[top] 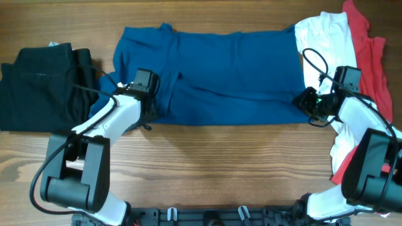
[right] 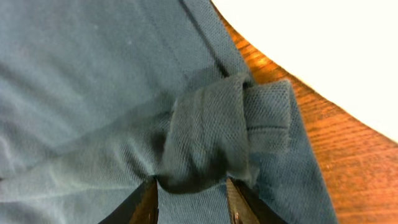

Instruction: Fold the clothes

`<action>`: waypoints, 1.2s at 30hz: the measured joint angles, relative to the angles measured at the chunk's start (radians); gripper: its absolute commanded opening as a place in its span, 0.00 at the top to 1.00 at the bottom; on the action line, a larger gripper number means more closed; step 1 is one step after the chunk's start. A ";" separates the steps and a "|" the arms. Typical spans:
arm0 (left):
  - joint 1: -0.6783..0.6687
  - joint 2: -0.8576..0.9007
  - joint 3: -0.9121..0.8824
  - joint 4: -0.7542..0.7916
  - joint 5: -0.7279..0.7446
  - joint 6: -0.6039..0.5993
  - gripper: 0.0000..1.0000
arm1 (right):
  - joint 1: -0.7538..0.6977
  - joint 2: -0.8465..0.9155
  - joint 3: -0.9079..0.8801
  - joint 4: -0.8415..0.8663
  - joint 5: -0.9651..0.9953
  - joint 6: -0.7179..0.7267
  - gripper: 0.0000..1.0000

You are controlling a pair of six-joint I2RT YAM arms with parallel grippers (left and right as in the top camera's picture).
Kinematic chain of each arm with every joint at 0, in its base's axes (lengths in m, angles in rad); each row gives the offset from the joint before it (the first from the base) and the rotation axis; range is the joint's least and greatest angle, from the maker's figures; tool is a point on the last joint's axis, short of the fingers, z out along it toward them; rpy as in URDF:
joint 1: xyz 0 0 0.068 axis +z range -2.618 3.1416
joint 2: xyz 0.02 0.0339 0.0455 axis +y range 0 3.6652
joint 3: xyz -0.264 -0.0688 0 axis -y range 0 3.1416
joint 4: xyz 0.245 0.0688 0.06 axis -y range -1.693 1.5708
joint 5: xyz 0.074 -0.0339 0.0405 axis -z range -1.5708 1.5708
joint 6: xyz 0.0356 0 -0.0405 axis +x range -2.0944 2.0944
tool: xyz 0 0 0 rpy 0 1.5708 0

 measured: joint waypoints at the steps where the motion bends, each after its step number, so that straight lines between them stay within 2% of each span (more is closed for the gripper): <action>1: 0.000 -0.003 -0.005 0.006 -0.001 0.000 0.50 | 0.000 0.005 0.000 0.006 0.000 0.006 0.72; 4: 0.000 -0.006 -0.011 0.012 -0.002 0.000 0.50 | 0.000 0.013 0.000 0.028 0.000 0.026 0.80; 7: 0.000 -0.009 -0.013 0.015 -0.002 -0.001 0.50 | 0.000 0.013 0.000 0.041 0.000 0.050 0.95; 15: 0.000 -0.009 -0.013 0.015 -0.002 -0.001 0.50 | 0.000 0.013 0.000 0.111 0.000 0.092 0.96; 18: 0.000 -0.009 -0.013 0.015 -0.002 -0.003 0.50 | 0.000 0.013 0.002 0.188 0.000 0.134 0.92; 22: 0.000 -0.009 -0.013 0.015 -0.002 -0.003 0.50 | 0.000 0.013 0.002 0.259 0.001 0.169 0.72; 23: 0.000 -0.009 -0.013 0.014 -0.002 -0.003 0.50 | 0.000 0.013 0.003 0.267 0.008 0.175 0.63; 30: 0.000 -0.009 -0.014 0.015 -0.002 -0.003 0.50 | 0.000 0.013 0.004 0.224 0.038 0.185 0.60; 36: 0.000 -0.009 -0.014 0.014 -0.002 -0.003 0.50 | 0.000 0.010 0.004 0.205 0.031 0.165 0.64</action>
